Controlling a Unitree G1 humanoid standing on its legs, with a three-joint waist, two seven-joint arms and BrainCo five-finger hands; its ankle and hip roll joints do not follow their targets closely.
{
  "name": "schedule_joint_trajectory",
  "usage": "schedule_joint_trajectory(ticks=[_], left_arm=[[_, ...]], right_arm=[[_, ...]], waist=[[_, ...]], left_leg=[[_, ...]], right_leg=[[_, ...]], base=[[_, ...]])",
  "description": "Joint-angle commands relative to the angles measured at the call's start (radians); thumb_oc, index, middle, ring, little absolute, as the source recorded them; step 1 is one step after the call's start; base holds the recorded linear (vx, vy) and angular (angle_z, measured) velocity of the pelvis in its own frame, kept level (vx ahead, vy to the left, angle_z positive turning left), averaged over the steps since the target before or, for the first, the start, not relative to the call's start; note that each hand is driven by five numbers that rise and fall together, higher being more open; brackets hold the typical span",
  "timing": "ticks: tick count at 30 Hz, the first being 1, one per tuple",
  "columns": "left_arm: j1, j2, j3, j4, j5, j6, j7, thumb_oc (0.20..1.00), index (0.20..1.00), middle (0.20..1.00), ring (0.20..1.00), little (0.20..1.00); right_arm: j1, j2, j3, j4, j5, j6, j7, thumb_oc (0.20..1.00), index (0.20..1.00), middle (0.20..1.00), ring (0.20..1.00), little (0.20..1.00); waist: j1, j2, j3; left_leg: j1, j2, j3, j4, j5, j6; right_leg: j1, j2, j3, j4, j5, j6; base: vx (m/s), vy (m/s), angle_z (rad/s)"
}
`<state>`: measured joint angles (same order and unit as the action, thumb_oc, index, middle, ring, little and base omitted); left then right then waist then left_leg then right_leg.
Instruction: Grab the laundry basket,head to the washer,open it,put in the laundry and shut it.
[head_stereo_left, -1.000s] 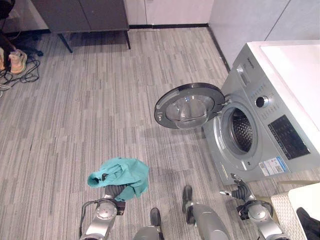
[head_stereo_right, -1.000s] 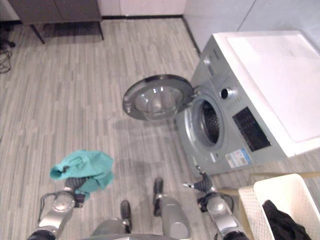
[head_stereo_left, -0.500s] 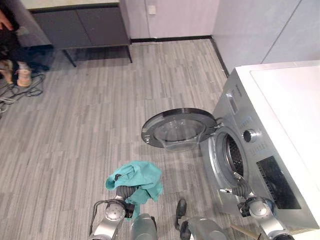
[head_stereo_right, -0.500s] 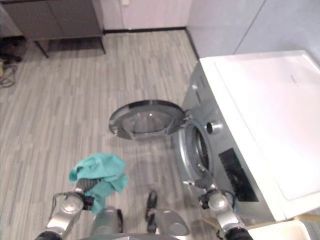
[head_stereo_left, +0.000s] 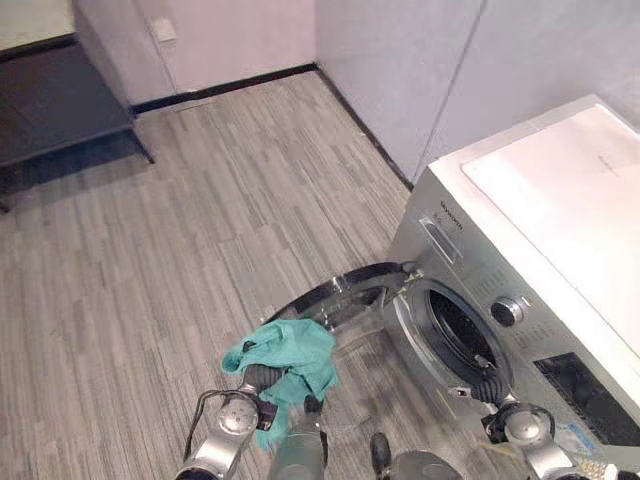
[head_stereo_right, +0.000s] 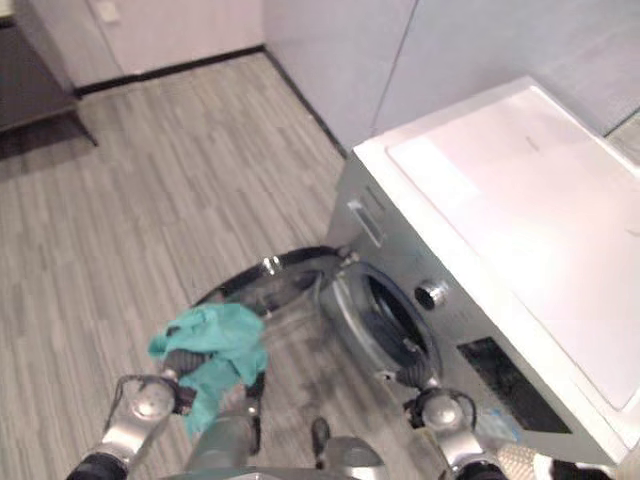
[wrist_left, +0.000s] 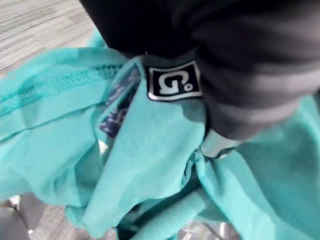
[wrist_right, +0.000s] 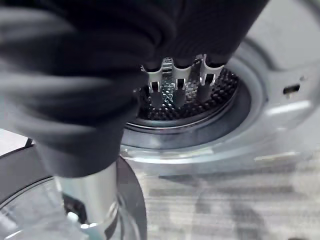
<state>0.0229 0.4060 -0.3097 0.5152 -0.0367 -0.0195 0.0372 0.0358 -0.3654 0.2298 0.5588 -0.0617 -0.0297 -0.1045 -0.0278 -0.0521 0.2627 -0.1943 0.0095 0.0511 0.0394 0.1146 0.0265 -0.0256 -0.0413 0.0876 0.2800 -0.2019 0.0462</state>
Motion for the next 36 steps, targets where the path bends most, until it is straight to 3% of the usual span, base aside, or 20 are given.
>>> schedule_joint_trajectory(ticks=[1, 3, 5, 7, 9, 11, 12, 13, 14, 17, 19, 20, 22, 23, 26, 30, 33, 36], left_arm=[[-0.033, 0.061, 0.042, -0.092, 0.047, -0.059, 0.027, 0.2, 0.2, 0.2, 0.2, 0.2], [-0.04, 0.064, 0.034, -0.096, 0.056, -0.062, 0.029, 0.2, 0.2, 0.2, 0.2, 0.2], [-0.062, 0.08, 0.022, -0.108, 0.074, -0.066, 0.035, 0.2, 0.2, 0.2, 0.2, 0.2], [-0.064, 0.086, 0.027, -0.128, 0.07, -0.07, 0.036, 0.2, 0.2, 0.2, 0.2, 0.2], [-0.059, 0.082, 0.034, -0.152, 0.053, -0.076, 0.033, 0.2, 0.2, 0.2, 0.2, 0.2], [-0.056, 0.075, 0.041, -0.174, 0.042, -0.077, 0.027, 0.2, 0.2, 0.2, 0.2, 0.2], [-0.055, 0.068, 0.039, -0.171, 0.038, -0.077, 0.024, 0.2, 0.2, 0.2, 0.2, 0.2], [-0.049, 0.054, 0.033, -0.161, 0.045, -0.08, 0.023, 0.2, 0.2, 0.2, 0.2, 0.2], [-0.049, 0.054, 0.033, -0.161, 0.045, -0.08, 0.023, 0.2, 0.2, 0.2, 0.2, 0.2], [-0.043, 0.027, 0.031, -0.148, 0.023, -0.071, 0.013, 0.2, 0.2, 0.2, 0.2, 0.2], [-0.052, 0.02, 0.029, -0.133, 0.016, -0.07, 0.024, 0.2, 0.2, 0.2, 0.2, 0.2], [-0.058, 0.018, 0.028, -0.125, 0.008, -0.071, 0.032, 0.2, 0.2, 0.2, 0.2, 0.2], [-0.066, 0.014, 0.029, -0.121, -0.005, -0.072, 0.043, 0.2, 0.2, 0.2, 0.2, 0.2], [-0.073, 0.01, 0.026, -0.11, -0.009, -0.074, 0.053, 0.2, 0.2, 0.2, 0.2, 0.2], [-0.088, 0.005, 0.025, -0.091, -0.008, -0.078, 0.073, 0.2, 0.2, 0.2, 0.2, 0.2], [-0.133, 0.002, 0.007, -0.075, -0.031, -0.087, 0.097, 0.2, 0.2, 0.2, 0.2, 0.2], [-0.188, 0.006, -0.007, -0.073, -0.045, -0.096, 0.121, 0.2, 0.2, 0.2, 0.2, 0.2], [-0.24, 0.011, -0.016, -0.08, -0.058, -0.099, 0.145, 0.2, 0.2, 0.2, 0.2, 0.2]], right_arm=[[-0.035, 0.006, 0.0, -0.026, 0.006, -0.013, -0.002, 1.0, 1.0, 1.0, 1.0, 1.0], [-0.038, 0.008, 0.003, -0.026, 0.004, -0.013, 0.0, 1.0, 1.0, 1.0, 1.0, 1.0], [-0.053, 0.008, 0.009, -0.023, -0.002, -0.015, 0.008, 1.0, 1.0, 1.0, 1.0, 1.0], [-0.06, 0.008, 0.021, -0.016, -0.016, -0.016, 0.01, 1.0, 1.0, 1.0, 1.0, 1.0], [-0.063, 0.008, 0.027, -0.01, -0.023, -0.016, 0.012, 1.0, 1.0, 1.0, 1.0, 1.0], [-0.058, 0.007, 0.021, -0.007, -0.023, -0.015, 0.012, 1.0, 1.0, 1.0, 1.0, 1.0], [-0.051, 0.008, 0.018, -0.006, -0.022, -0.012, 0.013, 1.0, 1.0, 1.0, 1.0, 1.0], [-0.022, 0.011, 0.004, -0.003, -0.01, -0.013, 0.014, 1.0, 1.0, 1.0, 1.0, 1.0], [-0.021, 0.011, 0.004, -0.003, -0.01, -0.013, 0.014, 1.0, 1.0, 1.0, 1.0, 1.0], [0.004, -0.001, -0.015, 0.008, 0.001, -0.009, 0.001, 1.0, 1.0, 1.0, 1.0, 1.0], [-0.002, -0.015, -0.019, 0.007, 0.012, -0.007, -0.007, 1.0, 1.0, 1.0, 1.0, 1.0], [-0.009, -0.025, -0.022, 0.009, 0.02, -0.008, -0.012, 1.0, 1.0, 1.0, 1.0, 1.0], [-0.015, -0.032, -0.025, 0.011, 0.032, -0.011, -0.022, 1.0, 1.0, 1.0, 1.0, 1.0], [-0.023, -0.033, -0.025, 0.021, 0.039, -0.013, -0.027, 1.0, 1.0, 1.0, 1.0, 1.0], [-0.044, -0.033, -0.021, 0.057, 0.048, -0.022, -0.044, 1.0, 1.0, 1.0, 1.0, 1.0], [-0.079, -0.028, -0.015, 0.068, 0.075, -0.029, -0.063, 1.0, 1.0, 1.0, 1.0, 1.0], [-0.123, -0.019, -0.01, 0.066, 0.099, -0.029, -0.082, 1.0, 1.0, 1.0, 1.0, 1.0], [-0.154, -0.016, 0.0, 0.043, 0.108, -0.03, -0.104, 1.0, 1.0, 1.0, 1.0, 1.0]], waist=[[0.006, -0.039, -0.034], [0.003, -0.038, -0.038], [-0.004, -0.038, -0.044], [0.007, -0.033, -0.053], [0.019, -0.028, -0.056], [0.02, -0.029, -0.061], [0.011, -0.029, -0.061], [-0.016, -0.031, -0.064], [-0.015, -0.031, -0.064], [-0.044, -0.027, -0.054], [-0.036, -0.016, -0.032], [-0.028, -0.013, -0.019], [-0.011, -0.014, -0.001], [-0.006, -0.019, 0.013], [0.012, -0.006, 0.042], [0.006, -0.012, 0.093], [-0.001, -0.015, 0.118], [-0.009, -0.021, 0.13]], left_leg=[[-0.041, 0.057, 0.06, 0.12, -0.144, -0.039], [-0.025, 0.064, 0.088, 0.115, -0.152, -0.038], [0.038, 0.079, 0.179, 0.087, -0.177, -0.033], [0.094, 0.093, 0.236, 0.064, -0.206, -0.047], [0.138, 0.105, 0.299, 0.034, -0.202, -0.049], [0.178, 0.105, 0.351, 0.013, -0.209, -0.049], [0.185, 0.106, 0.361, 0.019, -0.213, -0.05], [0.197, 0.103, 0.377, 0.045, -0.235, -0.052], [0.197, 0.104, 0.378, 0.045, -0.235, -0.052], [0.163, 0.172, 0.405, 0.215, -0.246, -0.091], [0.12, 0.216, 0.358, 0.336, -0.206, -0.118], [0.086, 0.206, 0.295, 0.363, -0.196, -0.122], [0.027, 0.151, 0.18, 0.347, -0.235, -0.109], [-0.007, 0.124, 0.144, 0.31, -0.222, -0.097], [-0.027, 0.087, 0.043, 0.195, -0.188, -0.103], [-0.087, 0.065, 0.03, 0.223, -0.192, -0.088], [-0.174, 0.055, 0.059, 0.267, -0.201, -0.065], [-0.275, 0.06, 0.076, 0.363, -0.254, -0.053]], right_leg=[[-0.051, -0.074, -0.021, 0.009, 0.055, 0.079], [-0.067, -0.079, -0.041, 0.01, 0.071, 0.081], [-0.101, -0.102, -0.185, -0.021, 0.101, 0.079], [-0.092, -0.138, -0.354, -0.045, 0.087, 0.075], [-0.096, -0.166, -0.498, -0.03, 0.098, 0.069], [-0.1, -0.185, -0.573, -0.022, 0.113, 0.07], [-0.107, -0.181, -0.567, -0.024, 0.111, 0.071], [-0.098, -0.149, -0.509, -0.077, 0.109, 0.068], [-0.098, -0.149, -0.509, -0.078, 0.11, 0.068], [-0.054, -0.107, -0.463, -0.169, 0.106, 0.038], [-0.039, -0.07, -0.434, -0.188, 0.099, 0.011], [-0.035, -0.053, -0.413, -0.196, 0.086, -0.003], [-0.036, -0.04, -0.374, -0.19, 0.07, -0.007], [-0.051, -0.044, -0.364, -0.181, 0.081, -0.007], [-0.083, -0.015, -0.301, -0.137, 0.069, 0.004], [-0.206, -0.02, -0.246, -0.03, 0.076, 0.004], [-0.34, -0.034, -0.215, 0.056, 0.079, 0.003], [-0.458, -0.042, -0.198, 0.132, 0.055, 0.003]], base=[[0.07, 0.203, -0.95], [0.07, 0.132, -1.09], [0.09, 0.16, -1.22], [0.15, 0.101, -1.31], [0.11, 0.046, -1.59], [0.08, -0.06, -1.62], [0.17, -0.199, -1.11], [0.14, -0.162, -0.29], [0.19, -0.24, -0.14], [0.1, -0.218, -0.26], [0.06, -0.167, -0.59], [0.03, -0.087, -0.79], [-0.01, -0.008, -0.84], [-0.05, 0.053, -0.63], [-0.02, 0.083, -0.82], [-0.14, 0.133, -0.88], [-0.21, 0.125, -0.45], [-0.1, 0.029, -0.04]])
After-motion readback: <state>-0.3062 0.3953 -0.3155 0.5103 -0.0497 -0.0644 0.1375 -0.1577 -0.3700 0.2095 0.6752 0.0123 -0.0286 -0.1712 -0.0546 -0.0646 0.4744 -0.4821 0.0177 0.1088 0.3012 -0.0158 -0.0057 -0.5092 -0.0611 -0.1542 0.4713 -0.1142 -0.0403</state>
